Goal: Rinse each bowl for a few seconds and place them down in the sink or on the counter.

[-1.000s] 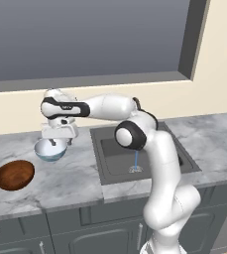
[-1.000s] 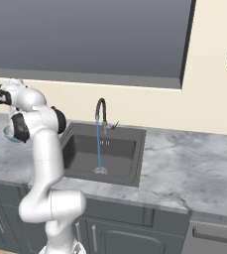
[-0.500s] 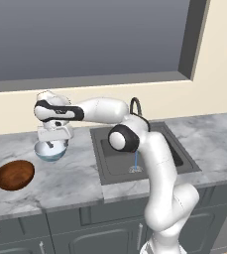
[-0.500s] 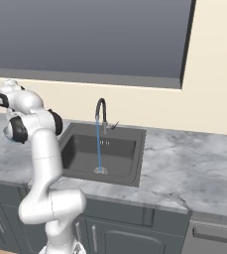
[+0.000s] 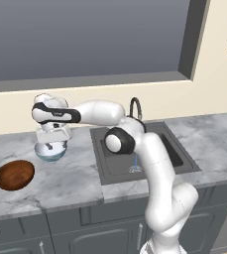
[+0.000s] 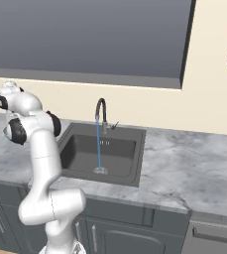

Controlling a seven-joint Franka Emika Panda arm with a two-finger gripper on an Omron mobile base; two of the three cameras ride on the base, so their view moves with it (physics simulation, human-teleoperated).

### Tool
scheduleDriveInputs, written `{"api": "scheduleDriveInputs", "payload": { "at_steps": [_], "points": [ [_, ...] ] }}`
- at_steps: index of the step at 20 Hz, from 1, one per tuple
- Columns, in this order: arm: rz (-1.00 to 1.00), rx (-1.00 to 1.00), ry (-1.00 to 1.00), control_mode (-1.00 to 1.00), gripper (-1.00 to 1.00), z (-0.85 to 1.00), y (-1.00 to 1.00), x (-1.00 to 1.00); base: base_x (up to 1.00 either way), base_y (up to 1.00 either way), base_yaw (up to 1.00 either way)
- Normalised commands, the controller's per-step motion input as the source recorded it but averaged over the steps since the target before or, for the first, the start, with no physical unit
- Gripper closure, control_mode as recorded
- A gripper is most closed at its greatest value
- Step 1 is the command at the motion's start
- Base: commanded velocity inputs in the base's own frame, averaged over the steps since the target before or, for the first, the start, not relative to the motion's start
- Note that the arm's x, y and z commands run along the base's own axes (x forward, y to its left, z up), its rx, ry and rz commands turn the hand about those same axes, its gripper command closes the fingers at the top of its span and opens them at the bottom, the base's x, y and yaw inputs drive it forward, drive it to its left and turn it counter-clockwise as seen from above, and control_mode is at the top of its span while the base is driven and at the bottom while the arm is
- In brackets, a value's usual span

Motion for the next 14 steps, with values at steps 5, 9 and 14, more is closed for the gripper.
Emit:
{"api": "scheduleDriveInputs", "payload": {
  "at_steps": [5, 9, 14],
  "points": [
    [0.01, 0.0, -0.03, -1.0, -1.0, -0.19, -0.01, 0.0, 0.0, 0.0, 0.0],
    [0.0, 0.0, -0.05, -1.0, -1.0, -0.15, -0.03, 0.0, 0.0, 0.0, 0.0],
    [0.0, 0.0, -0.04, -1.0, -1.0, -0.07, -0.03, 0.0, 0.0, 0.0, 0.0]
  ]
}}
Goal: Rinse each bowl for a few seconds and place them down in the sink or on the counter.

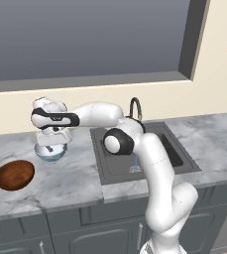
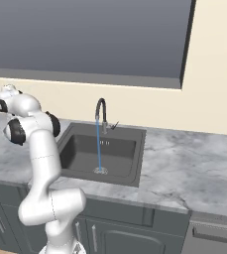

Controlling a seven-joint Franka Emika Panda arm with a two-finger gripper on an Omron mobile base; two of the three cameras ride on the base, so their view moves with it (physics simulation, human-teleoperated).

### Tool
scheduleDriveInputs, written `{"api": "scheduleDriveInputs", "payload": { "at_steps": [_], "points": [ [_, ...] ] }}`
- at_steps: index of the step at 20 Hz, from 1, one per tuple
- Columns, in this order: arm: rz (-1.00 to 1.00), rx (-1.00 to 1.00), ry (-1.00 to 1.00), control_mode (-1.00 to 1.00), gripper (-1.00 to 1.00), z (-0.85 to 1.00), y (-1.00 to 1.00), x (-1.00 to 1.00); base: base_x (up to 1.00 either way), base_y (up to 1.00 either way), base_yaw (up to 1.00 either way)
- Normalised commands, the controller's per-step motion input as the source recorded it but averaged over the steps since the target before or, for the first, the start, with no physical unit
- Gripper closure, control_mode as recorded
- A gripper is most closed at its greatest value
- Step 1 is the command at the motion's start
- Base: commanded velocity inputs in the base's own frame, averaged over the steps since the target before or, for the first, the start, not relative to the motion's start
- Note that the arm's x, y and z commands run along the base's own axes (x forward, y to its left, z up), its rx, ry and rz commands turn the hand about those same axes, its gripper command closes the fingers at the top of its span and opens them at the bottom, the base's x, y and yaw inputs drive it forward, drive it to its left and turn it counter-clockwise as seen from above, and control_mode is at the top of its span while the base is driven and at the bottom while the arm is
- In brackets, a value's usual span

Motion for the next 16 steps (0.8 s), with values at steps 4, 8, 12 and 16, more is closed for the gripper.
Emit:
{"api": "scheduleDriveInputs", "payload": {
  "at_steps": [4, 8, 12, 16],
  "points": [
    [0.0, 0.01, -0.03, -1.0, -1.0, -0.04, -0.17, -0.06, 0.0, 0.0, 0.0],
    [0.0, 0.01, -0.04, -1.0, -1.0, -0.06, -0.21, -0.12, 0.0, 0.0, 0.0],
    [0.0, 0.02, -0.04, -1.0, -1.0, -0.14, -0.17, -0.15, 0.0, 0.0, 0.0],
    [0.0, 0.02, -0.08, -1.0, -1.0, -0.17, 0.03, -0.02, 0.0, 0.0, 0.0]
  ]
}}
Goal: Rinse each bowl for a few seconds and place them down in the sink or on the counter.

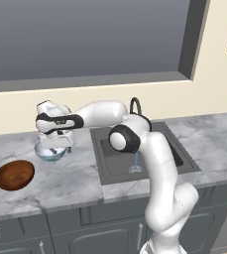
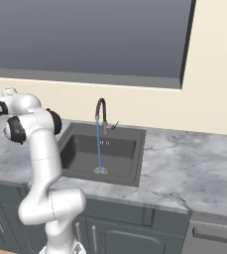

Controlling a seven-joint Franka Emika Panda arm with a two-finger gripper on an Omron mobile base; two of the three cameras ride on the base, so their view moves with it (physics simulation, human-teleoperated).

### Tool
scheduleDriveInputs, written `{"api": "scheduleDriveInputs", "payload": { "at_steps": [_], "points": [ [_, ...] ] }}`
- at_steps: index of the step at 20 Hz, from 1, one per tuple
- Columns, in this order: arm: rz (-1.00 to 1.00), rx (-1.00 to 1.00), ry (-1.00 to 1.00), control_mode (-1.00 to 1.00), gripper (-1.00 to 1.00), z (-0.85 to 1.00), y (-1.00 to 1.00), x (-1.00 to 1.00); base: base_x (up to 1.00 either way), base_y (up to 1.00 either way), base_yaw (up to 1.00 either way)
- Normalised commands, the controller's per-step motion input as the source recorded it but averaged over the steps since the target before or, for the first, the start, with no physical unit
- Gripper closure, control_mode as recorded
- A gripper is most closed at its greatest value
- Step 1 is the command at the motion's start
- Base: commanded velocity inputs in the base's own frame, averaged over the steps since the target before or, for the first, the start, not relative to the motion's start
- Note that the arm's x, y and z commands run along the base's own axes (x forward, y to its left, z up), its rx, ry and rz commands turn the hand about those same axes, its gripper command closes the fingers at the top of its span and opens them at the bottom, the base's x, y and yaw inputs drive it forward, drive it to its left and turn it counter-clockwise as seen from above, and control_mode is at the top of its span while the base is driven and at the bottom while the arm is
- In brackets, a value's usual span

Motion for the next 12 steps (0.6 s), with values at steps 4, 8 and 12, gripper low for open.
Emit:
{"api": "scheduleDriveInputs", "payload": {
  "at_steps": [4, 8, 12],
  "points": [
    [0.0, 0.0, -0.14, -1.0, -1.0, -0.16, 0.09, 0.0, 0.0, 0.0, 0.0],
    [0.0, 0.01, -0.18, -1.0, -1.0, -0.13, 0.02, 0.0, 0.0, 0.0, 0.0],
    [0.0, 0.0, -0.18, -1.0, 1.0, -0.08, 0.14, 0.06, 0.0, 0.0, 0.0]
  ]
}}
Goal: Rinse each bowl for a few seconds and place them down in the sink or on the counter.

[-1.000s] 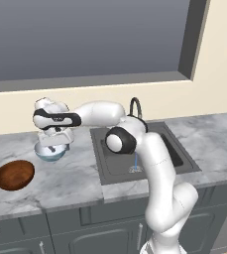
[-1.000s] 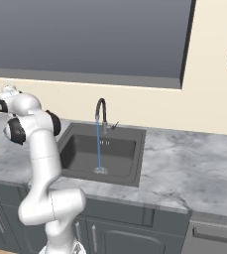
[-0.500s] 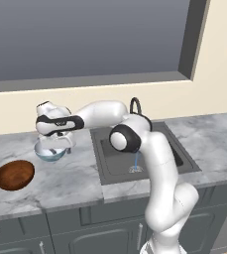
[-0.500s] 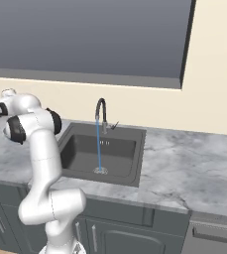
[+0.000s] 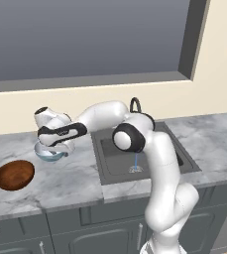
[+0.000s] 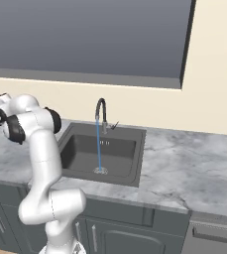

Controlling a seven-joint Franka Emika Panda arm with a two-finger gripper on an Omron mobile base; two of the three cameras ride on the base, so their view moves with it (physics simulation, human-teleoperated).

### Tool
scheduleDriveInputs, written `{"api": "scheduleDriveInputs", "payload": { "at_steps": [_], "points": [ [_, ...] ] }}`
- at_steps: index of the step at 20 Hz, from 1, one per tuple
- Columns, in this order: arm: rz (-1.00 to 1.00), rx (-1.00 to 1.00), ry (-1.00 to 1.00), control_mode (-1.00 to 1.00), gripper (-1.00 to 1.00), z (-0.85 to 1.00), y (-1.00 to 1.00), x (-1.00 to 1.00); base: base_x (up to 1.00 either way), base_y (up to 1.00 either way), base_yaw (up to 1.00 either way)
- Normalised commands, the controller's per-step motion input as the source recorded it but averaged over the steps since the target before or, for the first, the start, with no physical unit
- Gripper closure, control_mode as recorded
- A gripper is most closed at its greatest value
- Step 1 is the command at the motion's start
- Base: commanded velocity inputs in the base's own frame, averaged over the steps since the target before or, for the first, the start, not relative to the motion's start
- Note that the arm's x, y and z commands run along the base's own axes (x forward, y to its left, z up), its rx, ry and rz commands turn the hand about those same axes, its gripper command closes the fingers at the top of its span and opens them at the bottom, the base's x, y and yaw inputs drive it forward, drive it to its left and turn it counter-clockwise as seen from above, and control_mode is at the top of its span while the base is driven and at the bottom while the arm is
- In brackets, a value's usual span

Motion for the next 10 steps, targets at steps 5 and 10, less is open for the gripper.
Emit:
{"api": "scheduleDriveInputs", "payload": {
  "at_steps": [5, 10],
  "points": [
    [-0.02, 0.0, -0.21, -1.0, 1.0, 0.0, 0.01, 0.0, 0.0, 0.0, 0.0],
    [-0.1, 0.02, -0.17, -1.0, 1.0, 0.06, -0.04, -0.14, 0.0, 0.0, 0.0]
  ]
}}
